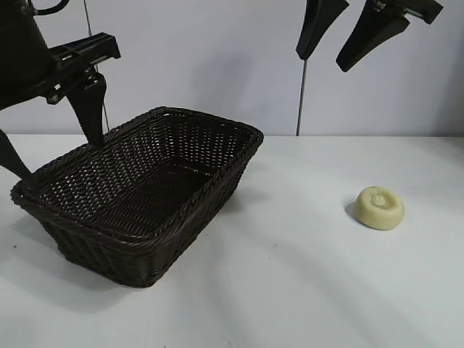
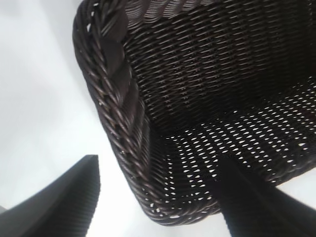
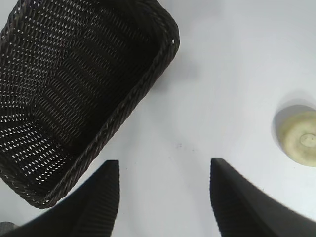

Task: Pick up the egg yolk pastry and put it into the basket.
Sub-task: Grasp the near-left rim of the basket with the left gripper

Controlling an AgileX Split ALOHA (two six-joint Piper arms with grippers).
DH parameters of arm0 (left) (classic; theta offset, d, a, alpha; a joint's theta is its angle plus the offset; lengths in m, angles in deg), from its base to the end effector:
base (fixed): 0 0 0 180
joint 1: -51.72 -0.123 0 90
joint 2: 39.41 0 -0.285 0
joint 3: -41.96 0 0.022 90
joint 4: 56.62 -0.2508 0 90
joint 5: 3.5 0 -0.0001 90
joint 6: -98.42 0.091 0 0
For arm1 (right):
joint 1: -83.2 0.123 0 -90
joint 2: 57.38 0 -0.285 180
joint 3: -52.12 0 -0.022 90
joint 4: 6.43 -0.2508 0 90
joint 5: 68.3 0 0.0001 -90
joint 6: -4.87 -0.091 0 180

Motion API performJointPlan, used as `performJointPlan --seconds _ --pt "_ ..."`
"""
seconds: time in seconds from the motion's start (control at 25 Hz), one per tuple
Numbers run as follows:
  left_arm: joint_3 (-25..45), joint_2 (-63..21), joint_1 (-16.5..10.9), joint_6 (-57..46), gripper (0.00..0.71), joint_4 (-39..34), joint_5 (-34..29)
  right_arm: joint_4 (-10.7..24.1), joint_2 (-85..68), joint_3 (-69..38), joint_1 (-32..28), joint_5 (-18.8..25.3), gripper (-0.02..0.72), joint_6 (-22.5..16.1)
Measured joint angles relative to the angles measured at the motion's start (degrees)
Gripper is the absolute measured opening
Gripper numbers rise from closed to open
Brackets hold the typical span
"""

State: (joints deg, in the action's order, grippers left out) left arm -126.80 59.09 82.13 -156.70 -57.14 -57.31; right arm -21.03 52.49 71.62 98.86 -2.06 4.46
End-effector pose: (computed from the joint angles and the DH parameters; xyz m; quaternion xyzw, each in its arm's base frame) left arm 0.2688 -0.1570 0.2536 -0.3745 0.9161 -0.1115 0.0898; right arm 0.3639 0.1238 0.3305 -0.1026 0.9662 0.1511 0.1817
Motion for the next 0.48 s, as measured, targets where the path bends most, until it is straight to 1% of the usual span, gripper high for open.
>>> performJointPlan --seconds 0.28,0.4,0.48 --pt "0.0 0.94 -1.43 -1.01 0.479 -0.06 0.24 0.0 0.0 0.0 0.0 0.23 0.403 0.0" --pt "0.0 1.14 -2.81 -0.86 0.479 0.0 0.31 0.0 0.0 0.0 0.0 0.23 0.403 0.0" --pt "0.0 1.14 -4.31 0.41 0.479 0.06 0.37 0.0 0.0 0.0 0.0 0.23 0.403 0.0"
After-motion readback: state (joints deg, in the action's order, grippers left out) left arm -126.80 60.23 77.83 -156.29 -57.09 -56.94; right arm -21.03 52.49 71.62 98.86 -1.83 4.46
